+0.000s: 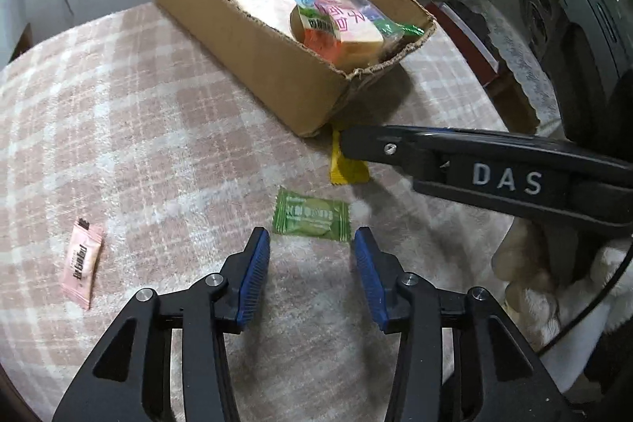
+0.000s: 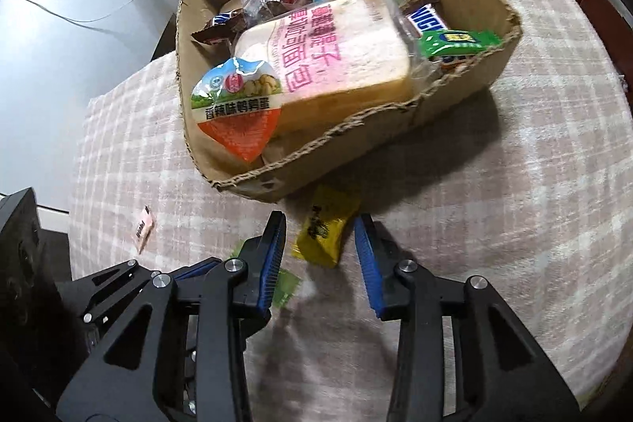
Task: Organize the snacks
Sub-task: 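Position the left tool over the green candy while the right lowers onto the yellow packet, then close the left tool on the green candy while the right closes on the yellow packet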
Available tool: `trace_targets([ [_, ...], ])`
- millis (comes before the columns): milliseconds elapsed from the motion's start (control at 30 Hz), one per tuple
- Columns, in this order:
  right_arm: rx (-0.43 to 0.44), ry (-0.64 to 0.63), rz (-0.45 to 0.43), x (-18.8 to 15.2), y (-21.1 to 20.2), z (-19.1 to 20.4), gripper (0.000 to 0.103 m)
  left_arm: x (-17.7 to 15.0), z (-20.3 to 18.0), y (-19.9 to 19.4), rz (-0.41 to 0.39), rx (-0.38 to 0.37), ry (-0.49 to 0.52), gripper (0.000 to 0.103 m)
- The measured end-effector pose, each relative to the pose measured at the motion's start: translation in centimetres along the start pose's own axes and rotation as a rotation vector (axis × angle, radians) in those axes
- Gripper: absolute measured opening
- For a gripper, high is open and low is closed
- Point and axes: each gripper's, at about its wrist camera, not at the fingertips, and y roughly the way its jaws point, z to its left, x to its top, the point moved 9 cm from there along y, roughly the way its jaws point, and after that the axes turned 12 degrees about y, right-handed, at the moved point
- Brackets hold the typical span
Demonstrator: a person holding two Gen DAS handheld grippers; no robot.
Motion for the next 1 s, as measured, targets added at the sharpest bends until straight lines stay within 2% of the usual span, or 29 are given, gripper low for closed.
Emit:
trace_targets([
  [167, -0.062, -0.052, 0.001, -0.1, 1.6, 0.9, 0.035, -0.1, 0.3, -0.1, -0.007, 0.017, -0.006, 0.044],
  [233, -0.072, -0.063, 0.009, -0.2, 1.8, 1.0, 0.026, -0.3, 0.9, -0.4, -0.008, 0.008, -0.035, 0.044],
  [367, -0.083, -0.056, 0.017, -0.4, 1.1, -1.1, 0.017, -0.4, 1.6, -0.7, -0.011, -0.023, -0.102, 0.044],
  [500, -0.090, -0.049, 0.022, 0.0, 0.8, -2.9, 0.015, -1.0, 1.2, -0.4, 0.002, -0.082, -0.179, 0.044],
  [633, -0.079, -0.036, 0.022, 0.3, 1.0, -3.2, 0.015, 0.1, 0.8, 0.3, -0.007, -0.061, -0.195, 0.043],
  [700, -0.062, -0.040, 0.022, 0.4, 0.9, -3.4, 0.015, 0.8, 0.5, 0.6, -0.011, -0.032, -0.181, 0.043],
  [800, -0.023, -0.045, 0.003, 0.3, 0.1, -3.5, 0.021, 1.6, 0.5, 1.0, -0.017, 0.021, -0.171, 0.044],
  [900, -0.015, -0.059, -0.013, 0.7, 0.3, -2.8, 0.022, 2.3, 0.3, 1.3, -0.020, 0.115, -0.161, 0.044],
  [1000, 0.013, -0.051, -0.005, 1.3, 0.7, -2.1, 0.023, 3.1, 0.5, 1.8, -0.032, 0.195, -0.116, 0.038],
])
